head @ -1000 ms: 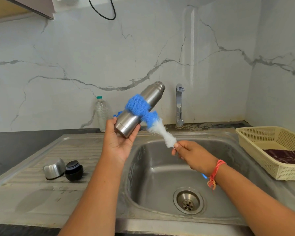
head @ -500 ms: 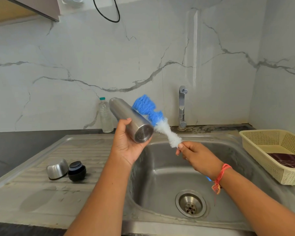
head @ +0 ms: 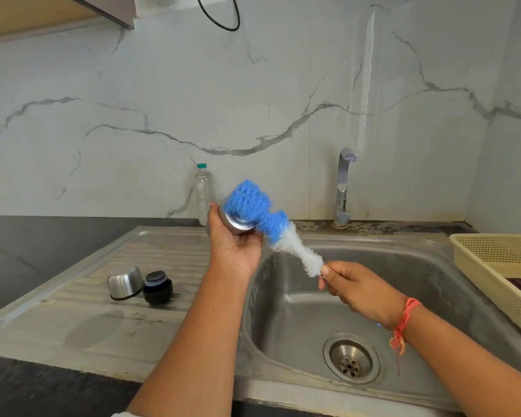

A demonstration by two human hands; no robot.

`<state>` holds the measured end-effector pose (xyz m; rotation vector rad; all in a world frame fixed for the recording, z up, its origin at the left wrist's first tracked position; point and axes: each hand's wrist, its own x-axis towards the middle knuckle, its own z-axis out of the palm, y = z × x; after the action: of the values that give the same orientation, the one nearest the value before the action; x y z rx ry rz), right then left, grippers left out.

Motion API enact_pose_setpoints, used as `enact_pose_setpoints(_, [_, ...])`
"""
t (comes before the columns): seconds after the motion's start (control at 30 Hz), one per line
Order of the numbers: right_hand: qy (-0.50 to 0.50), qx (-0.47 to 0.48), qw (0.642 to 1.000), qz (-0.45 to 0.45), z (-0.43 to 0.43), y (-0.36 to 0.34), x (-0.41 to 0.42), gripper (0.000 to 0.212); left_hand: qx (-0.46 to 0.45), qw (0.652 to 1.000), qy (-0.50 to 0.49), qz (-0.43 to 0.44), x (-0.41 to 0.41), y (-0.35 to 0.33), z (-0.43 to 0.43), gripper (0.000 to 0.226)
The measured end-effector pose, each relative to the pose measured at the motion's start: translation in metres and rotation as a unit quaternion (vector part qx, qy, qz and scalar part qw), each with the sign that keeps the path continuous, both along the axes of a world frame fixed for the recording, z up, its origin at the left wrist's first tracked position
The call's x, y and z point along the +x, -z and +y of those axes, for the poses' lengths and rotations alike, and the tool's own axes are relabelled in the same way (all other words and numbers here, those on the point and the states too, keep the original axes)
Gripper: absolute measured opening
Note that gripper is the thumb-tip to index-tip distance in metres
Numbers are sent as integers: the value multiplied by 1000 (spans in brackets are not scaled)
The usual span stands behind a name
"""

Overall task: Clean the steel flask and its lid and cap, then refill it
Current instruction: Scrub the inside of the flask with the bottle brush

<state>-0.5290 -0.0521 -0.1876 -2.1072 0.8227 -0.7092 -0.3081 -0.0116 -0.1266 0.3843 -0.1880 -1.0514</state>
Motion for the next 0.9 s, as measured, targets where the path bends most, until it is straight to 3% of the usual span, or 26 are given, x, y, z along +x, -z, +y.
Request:
enact_pose_setpoints(0.13, [20, -31, 999, -4, -2, 1, 7, 35, -5, 999, 33, -26, -12, 0, -2, 53])
enact_pose_setpoints(0.3, [18, -43, 997, 54, -8, 5, -8, 35, -18, 1000, -10, 9, 8, -9, 11, 48])
enact_pose_setpoints(0.47, [-2, -35, 999, 16, -6, 3, 8, 35, -5, 999, 31, -21, -10, -4, 3, 50])
enact_pose_setpoints(0.63, [25, -37, 997, 66, -17, 6, -15, 34, -14, 1000, 7, -2, -3, -4, 4, 54])
enact_pose_setpoints(0.8, [23, -61, 997, 35, -13, 6, 1, 32, -1, 999, 18, -38, -14, -3, 0, 56])
enact_pose_setpoints(0.9, [37, -65, 995, 63, -19, 9, -9, 32, -4, 999, 22, -31, -9, -5, 3, 58])
